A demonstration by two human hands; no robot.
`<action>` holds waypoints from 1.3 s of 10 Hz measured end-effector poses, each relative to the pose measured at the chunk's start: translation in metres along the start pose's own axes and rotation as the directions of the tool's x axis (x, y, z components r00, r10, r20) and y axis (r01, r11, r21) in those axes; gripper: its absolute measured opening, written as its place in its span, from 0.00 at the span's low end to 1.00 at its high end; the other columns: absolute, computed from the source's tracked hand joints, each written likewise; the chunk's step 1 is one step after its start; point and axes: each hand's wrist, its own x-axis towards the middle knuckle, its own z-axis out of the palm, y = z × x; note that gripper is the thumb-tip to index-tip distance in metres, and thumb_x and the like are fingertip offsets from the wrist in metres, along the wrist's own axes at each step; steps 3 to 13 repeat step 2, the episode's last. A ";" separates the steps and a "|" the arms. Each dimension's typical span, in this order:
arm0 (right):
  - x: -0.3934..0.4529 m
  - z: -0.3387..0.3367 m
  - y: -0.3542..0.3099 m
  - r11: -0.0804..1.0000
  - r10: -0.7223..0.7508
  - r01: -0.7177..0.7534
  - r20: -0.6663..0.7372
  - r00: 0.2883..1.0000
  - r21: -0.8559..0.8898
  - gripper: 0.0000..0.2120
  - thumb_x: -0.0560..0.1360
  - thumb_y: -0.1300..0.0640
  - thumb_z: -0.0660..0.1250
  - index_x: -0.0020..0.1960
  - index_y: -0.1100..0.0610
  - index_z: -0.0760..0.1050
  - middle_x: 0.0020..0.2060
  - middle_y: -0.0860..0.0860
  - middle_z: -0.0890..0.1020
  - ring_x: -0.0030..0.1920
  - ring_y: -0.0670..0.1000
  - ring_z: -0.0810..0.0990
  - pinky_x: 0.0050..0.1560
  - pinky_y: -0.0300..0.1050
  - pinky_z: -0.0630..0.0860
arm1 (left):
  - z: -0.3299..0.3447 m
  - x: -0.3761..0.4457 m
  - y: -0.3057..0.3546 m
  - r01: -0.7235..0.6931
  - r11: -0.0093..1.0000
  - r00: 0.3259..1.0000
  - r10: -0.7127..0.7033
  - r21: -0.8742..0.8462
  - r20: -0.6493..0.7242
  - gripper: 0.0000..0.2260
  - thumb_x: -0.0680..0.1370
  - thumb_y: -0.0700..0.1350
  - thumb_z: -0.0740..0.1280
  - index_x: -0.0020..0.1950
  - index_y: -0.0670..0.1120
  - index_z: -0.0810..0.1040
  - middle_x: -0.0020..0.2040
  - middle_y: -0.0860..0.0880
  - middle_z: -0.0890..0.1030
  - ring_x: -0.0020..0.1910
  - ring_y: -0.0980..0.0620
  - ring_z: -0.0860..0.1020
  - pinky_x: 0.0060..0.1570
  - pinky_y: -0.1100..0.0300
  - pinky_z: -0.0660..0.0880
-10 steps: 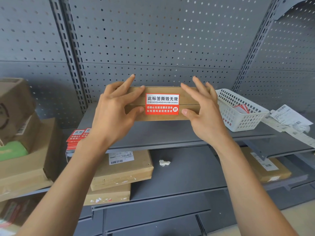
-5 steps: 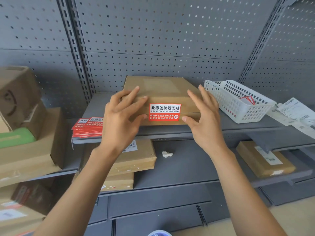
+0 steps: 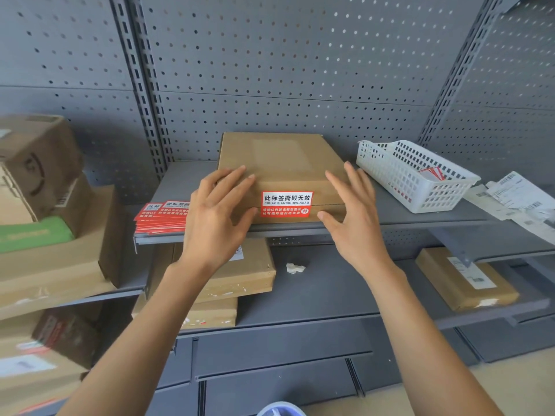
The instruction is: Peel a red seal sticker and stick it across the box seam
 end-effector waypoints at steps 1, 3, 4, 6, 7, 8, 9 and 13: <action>-0.001 -0.010 -0.008 0.999 -0.011 0.012 -0.014 1.000 0.052 0.29 0.76 0.58 0.74 0.75 0.49 0.71 0.80 0.50 0.62 0.82 0.52 0.53 0.79 0.61 0.56 | -0.007 0.003 0.006 0.024 0.999 1.000 -0.024 -0.028 0.003 0.19 0.78 0.48 0.70 0.69 0.47 0.79 0.70 0.50 0.79 0.70 0.45 0.74 0.62 0.47 0.69; -0.003 -0.036 -0.022 0.991 -0.017 0.024 -0.056 0.998 0.128 0.21 0.77 0.55 0.72 0.69 0.49 0.77 0.76 0.47 0.70 0.79 0.48 0.61 0.79 0.54 0.58 | -0.017 0.016 0.012 0.106 0.987 0.993 -0.111 -0.122 -0.038 0.15 0.81 0.48 0.67 0.67 0.48 0.80 0.64 0.50 0.83 0.64 0.47 0.78 0.62 0.45 0.70; -0.003 -0.036 -0.022 0.991 -0.017 0.024 -0.056 0.998 0.128 0.21 0.77 0.55 0.72 0.69 0.49 0.77 0.76 0.47 0.70 0.79 0.48 0.61 0.79 0.54 0.58 | -0.017 0.016 0.012 0.106 0.987 0.993 -0.111 -0.122 -0.038 0.15 0.81 0.48 0.67 0.67 0.48 0.80 0.64 0.50 0.83 0.64 0.47 0.78 0.62 0.45 0.70; -0.003 -0.036 -0.022 0.991 -0.017 0.024 -0.056 0.998 0.128 0.21 0.77 0.55 0.72 0.69 0.49 0.77 0.76 0.47 0.70 0.79 0.48 0.61 0.79 0.54 0.58 | -0.017 0.016 0.012 0.106 0.987 0.993 -0.111 -0.122 -0.038 0.15 0.81 0.48 0.67 0.67 0.48 0.80 0.64 0.50 0.83 0.64 0.47 0.78 0.62 0.45 0.70; -0.003 -0.036 -0.022 0.991 -0.017 0.024 -0.056 0.998 0.128 0.21 0.77 0.55 0.72 0.69 0.49 0.77 0.76 0.47 0.70 0.79 0.48 0.61 0.79 0.54 0.58 | -0.017 0.016 0.012 0.106 0.987 0.993 -0.111 -0.122 -0.038 0.15 0.81 0.48 0.67 0.67 0.48 0.80 0.64 0.50 0.83 0.64 0.47 0.78 0.62 0.45 0.70; -0.003 -0.036 -0.022 0.991 -0.017 0.024 -0.056 0.998 0.128 0.21 0.77 0.55 0.72 0.69 0.49 0.77 0.76 0.47 0.70 0.79 0.48 0.61 0.79 0.54 0.58 | -0.017 0.016 0.012 0.106 0.987 0.993 -0.111 -0.122 -0.038 0.15 0.81 0.48 0.67 0.67 0.48 0.80 0.64 0.50 0.83 0.64 0.47 0.78 0.62 0.45 0.70; -0.003 -0.036 -0.022 0.991 -0.017 0.024 -0.056 0.998 0.128 0.21 0.77 0.55 0.72 0.69 0.49 0.77 0.76 0.47 0.70 0.79 0.48 0.61 0.79 0.54 0.58 | -0.017 0.016 0.012 0.106 0.987 0.993 -0.111 -0.122 -0.038 0.15 0.81 0.48 0.67 0.67 0.48 0.80 0.64 0.50 0.83 0.64 0.47 0.78 0.62 0.45 0.70; -0.003 -0.036 -0.022 0.991 -0.017 0.024 -0.056 0.998 0.128 0.21 0.77 0.55 0.72 0.69 0.49 0.77 0.76 0.47 0.70 0.79 0.48 0.61 0.79 0.54 0.58 | -0.017 0.016 0.012 0.106 0.987 0.993 -0.111 -0.122 -0.038 0.15 0.81 0.48 0.67 0.67 0.48 0.80 0.64 0.50 0.83 0.64 0.47 0.78 0.62 0.45 0.70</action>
